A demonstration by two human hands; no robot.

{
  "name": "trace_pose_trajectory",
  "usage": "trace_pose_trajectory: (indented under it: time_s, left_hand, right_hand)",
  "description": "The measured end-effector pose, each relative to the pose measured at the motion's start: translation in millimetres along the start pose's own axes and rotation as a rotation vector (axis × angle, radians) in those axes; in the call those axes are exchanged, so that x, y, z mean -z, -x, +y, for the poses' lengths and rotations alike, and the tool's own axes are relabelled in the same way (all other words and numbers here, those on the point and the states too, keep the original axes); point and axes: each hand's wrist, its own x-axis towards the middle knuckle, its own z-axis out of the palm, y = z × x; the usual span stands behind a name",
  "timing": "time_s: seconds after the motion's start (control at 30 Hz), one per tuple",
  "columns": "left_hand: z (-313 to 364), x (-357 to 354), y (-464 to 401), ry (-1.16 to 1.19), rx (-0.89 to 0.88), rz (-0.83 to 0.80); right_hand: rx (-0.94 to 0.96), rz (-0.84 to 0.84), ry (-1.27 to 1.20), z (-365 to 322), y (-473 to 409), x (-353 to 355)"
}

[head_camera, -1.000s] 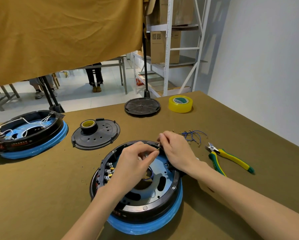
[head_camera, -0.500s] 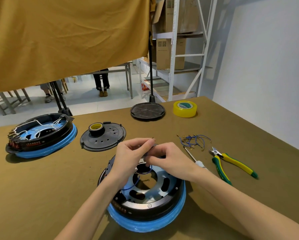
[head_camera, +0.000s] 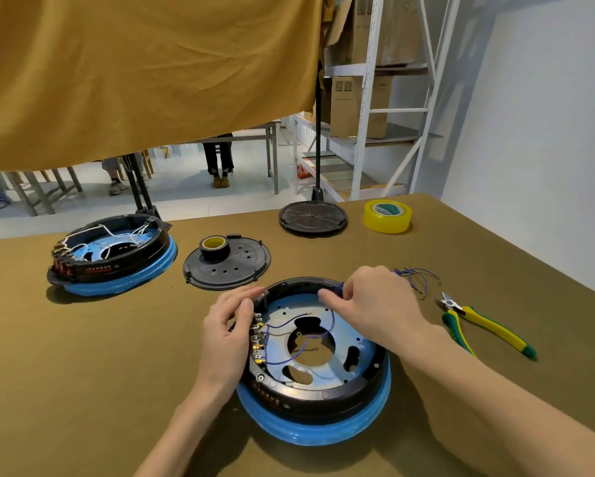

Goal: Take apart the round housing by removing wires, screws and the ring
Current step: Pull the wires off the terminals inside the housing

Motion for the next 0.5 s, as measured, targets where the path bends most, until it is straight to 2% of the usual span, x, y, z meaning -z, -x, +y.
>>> trace_pose_trajectory:
  time_s: [0.1, 0.17, 0.27, 0.33, 0.37, 0.5]
  left_hand:
    - [-3, 4, 4, 0.083, 0.014, 0.005]
    - [-5, 7, 6, 0.089, 0.018, -0.018]
    - [-9, 8, 9, 0.063, 0.011, -0.061]
    - [-12, 9, 10, 0.03, -0.006, -0.078]
    - [-12, 9, 11, 0.023, -0.014, -0.083]
    - [-14, 8, 10, 0.001, -0.034, -0.077]
  right_hand:
    - [0.002, 0.103, 0.257, -6, 1, 11]
    - [0.107, 0.088, 0.15, -12, 1, 9]
    - [0.289, -0.241, -0.278, -30, 6, -3]
    - [0.368, -0.45, -0.324, -41, 9, -17]
    - [0.401, -0.484, -0.285, -44, 11, -24]
    - [0.526, -0.365, -0.162, -48, 11, -42]
